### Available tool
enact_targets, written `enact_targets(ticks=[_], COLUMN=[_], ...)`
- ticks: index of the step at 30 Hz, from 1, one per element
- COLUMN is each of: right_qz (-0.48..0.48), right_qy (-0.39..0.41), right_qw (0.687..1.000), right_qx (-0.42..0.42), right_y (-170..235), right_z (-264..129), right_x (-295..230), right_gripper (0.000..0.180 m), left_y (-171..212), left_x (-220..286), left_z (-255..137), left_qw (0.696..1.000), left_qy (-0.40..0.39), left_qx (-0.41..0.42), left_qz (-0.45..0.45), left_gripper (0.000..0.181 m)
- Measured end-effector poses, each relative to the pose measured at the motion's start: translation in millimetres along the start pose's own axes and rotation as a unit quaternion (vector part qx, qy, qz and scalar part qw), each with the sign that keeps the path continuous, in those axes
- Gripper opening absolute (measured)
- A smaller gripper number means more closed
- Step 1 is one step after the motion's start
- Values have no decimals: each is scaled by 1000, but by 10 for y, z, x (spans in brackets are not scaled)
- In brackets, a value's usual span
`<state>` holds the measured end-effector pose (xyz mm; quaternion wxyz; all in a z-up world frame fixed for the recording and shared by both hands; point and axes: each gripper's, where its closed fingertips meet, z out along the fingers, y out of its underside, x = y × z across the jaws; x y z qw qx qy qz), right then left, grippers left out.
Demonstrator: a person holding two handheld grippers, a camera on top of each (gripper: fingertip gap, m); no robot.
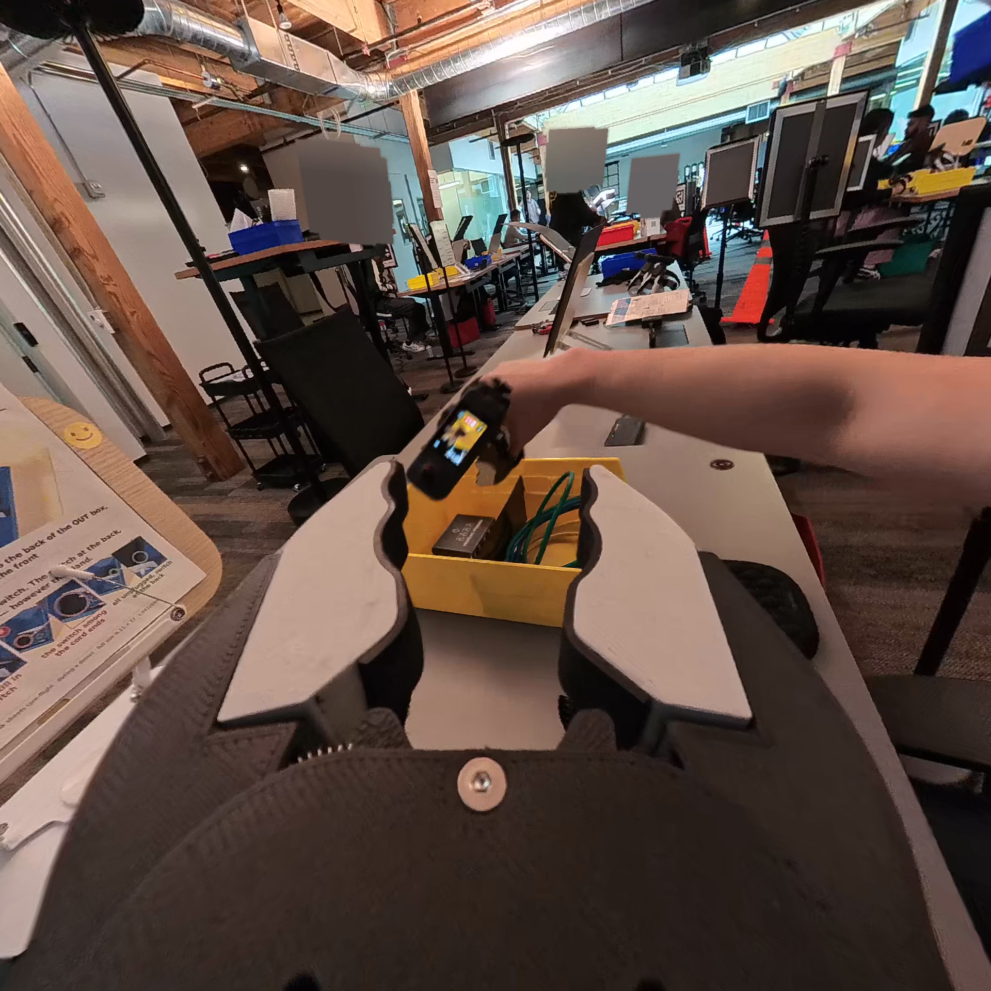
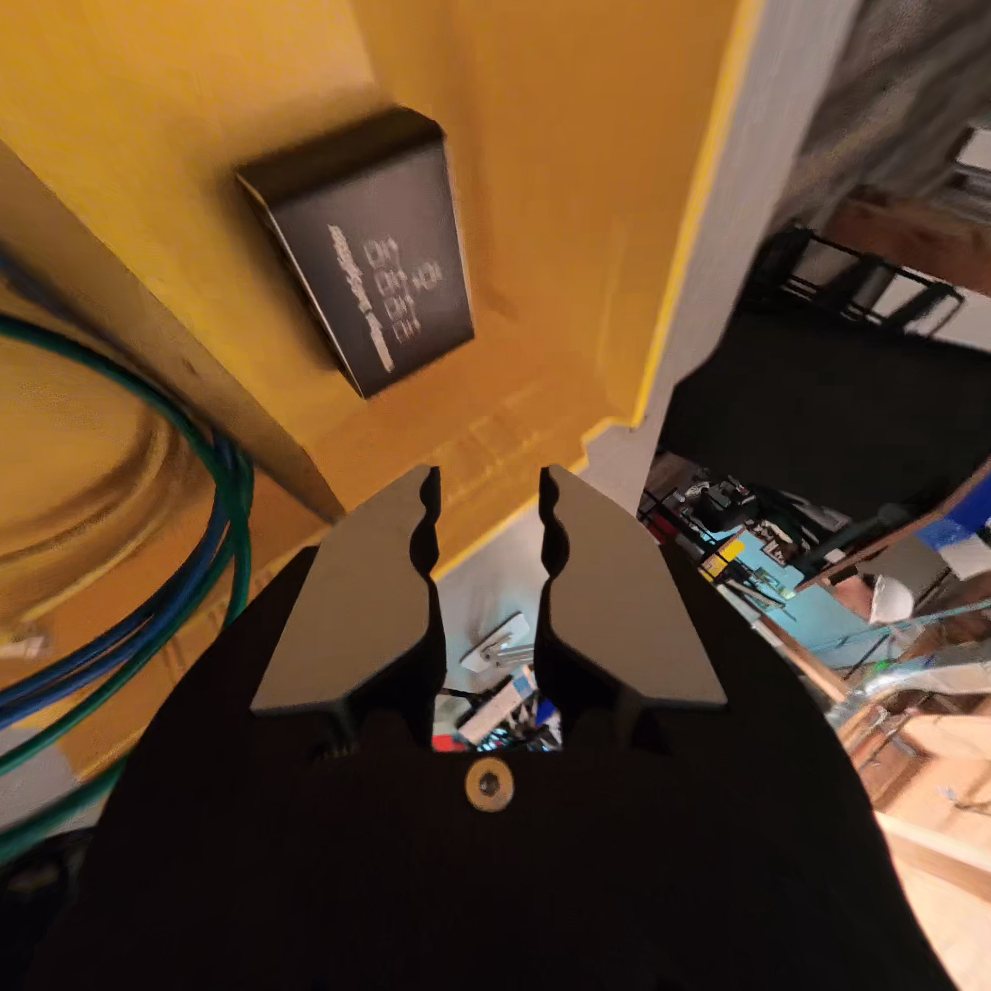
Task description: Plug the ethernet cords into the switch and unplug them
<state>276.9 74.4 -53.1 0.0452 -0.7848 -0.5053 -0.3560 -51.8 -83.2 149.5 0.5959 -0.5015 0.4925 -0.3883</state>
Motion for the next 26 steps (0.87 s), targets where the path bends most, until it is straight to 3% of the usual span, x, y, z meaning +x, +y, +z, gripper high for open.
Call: enact_targets(ticks=[3, 5, 8, 12, 15, 18, 19, 21, 23, 26], right_qz=[114, 227, 380, 503, 542, 540, 539, 545, 549, 551], right_qy=[39, 27, -47, -202, -241, -274, -281, -318, -323, -323], right_qw=[989, 963, 904, 804, 777, 783, 782, 762, 757, 755], right_qx=[82, 144, 191, 243, 210, 140, 136, 147, 150, 149], right_y=[265, 521, 854, 803, 828, 855, 831, 734, 716, 717], right_z=[-370, -498, -391, -274, -125, 44, 63, 16, 10, 14], right_x=[64, -50, -384, -774, -883, -1064, -1080, -1133, -1138, -1135], right_gripper=[36, 38, 46, 57, 45, 35, 33, 11, 7, 7], left_y=[-23, -44, -62, -367, -627, -452, -257, 244, 751, 1358], left_x=[-37, -57, -133, 89, -8, -586, -827, -1188, -1344, -1341], left_z=[-20, -32, -56, -286, -725, -1464, -1822, -2622, -3283, -3932], left_qw=[1000, 1000, 999, 999, 990, 940, 906, 826, 780, 764], left_qy=[-12, -18, -51, -30, -130, -340, -419, -536, -569, -549], left_qx=[2, 7, 3, 32, 62, -3, -51, -164, -236, -253], left_qz=[6, 2, 8, -15, 8, -16, -28, -56, -113, -224], left_gripper=[61, 61, 61, 75, 75, 88, 94, 99, 103, 104])
